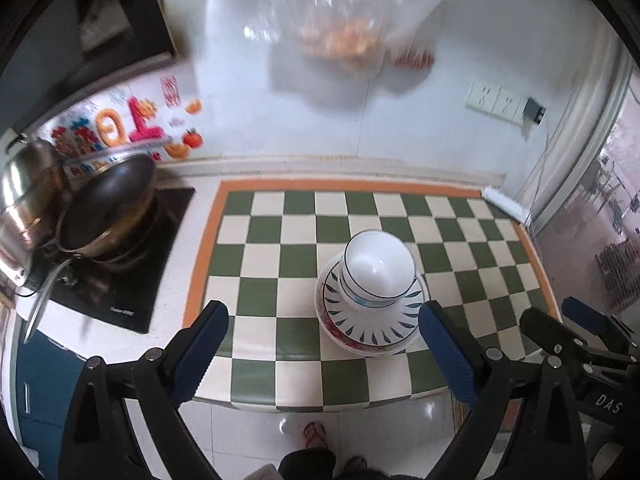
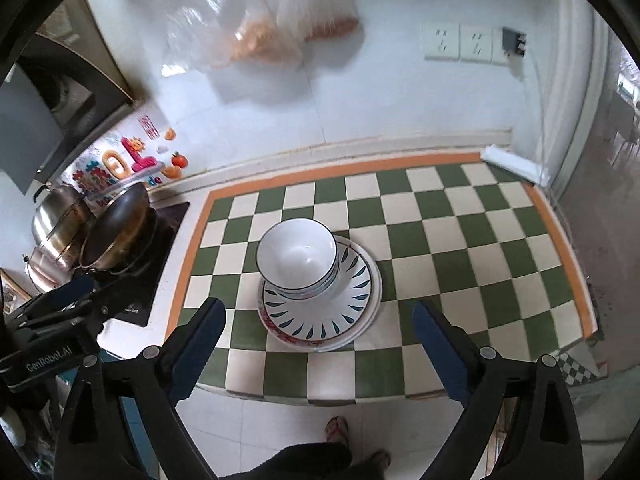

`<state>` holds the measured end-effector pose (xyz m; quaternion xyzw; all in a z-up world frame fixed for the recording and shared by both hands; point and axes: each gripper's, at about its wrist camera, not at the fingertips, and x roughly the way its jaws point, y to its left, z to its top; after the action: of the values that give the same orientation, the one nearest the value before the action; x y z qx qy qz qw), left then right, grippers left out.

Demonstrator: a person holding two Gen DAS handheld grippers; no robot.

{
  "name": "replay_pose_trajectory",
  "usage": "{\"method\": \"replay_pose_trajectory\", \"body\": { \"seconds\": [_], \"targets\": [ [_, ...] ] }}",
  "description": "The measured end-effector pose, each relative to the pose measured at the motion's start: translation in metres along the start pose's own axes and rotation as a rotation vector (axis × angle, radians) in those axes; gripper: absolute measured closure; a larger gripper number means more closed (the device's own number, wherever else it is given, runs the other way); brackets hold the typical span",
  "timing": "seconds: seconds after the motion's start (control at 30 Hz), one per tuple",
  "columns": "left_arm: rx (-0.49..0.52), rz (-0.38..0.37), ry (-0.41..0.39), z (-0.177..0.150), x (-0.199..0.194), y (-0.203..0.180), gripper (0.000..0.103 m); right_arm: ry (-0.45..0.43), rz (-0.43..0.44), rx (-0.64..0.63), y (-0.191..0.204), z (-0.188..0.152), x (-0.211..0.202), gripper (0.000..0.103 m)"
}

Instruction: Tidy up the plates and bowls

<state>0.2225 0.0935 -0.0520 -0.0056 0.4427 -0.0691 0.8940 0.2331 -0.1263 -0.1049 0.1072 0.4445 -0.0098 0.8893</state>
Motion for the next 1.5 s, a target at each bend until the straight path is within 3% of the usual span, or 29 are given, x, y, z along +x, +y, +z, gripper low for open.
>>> {"method": "replay_pose_trajectory", "body": {
  "seconds": [0.37, 0.67, 1.07, 1.5],
  "targets": [
    [-0.02, 0.067, -0.159, -0.06, -0.11, -0.021, 0.0, -0.139, -0.008, -0.067, 0.002, -0.063, -0.137, 0.003],
    [-0.01, 0.088, -0.186, -0.106, -0.157, -0.039, 0.0, -0.194, -0.005, -0.111, 0.0, -0.109, -0.207, 0.003],
    [-0.001, 0.099, -0.178, -0.127, -0.179, -0.049, 0.0, -0.208, 0.001, -0.106, -0.014, -0.124, -0.229, 0.002],
    [-0.017, 0.1, -0.169, -0.133, -0.175, -0.052, 0.0, -0.192, -0.005, -0.112, -0.025, -0.122, -0.231, 0.002]
  ]
}}
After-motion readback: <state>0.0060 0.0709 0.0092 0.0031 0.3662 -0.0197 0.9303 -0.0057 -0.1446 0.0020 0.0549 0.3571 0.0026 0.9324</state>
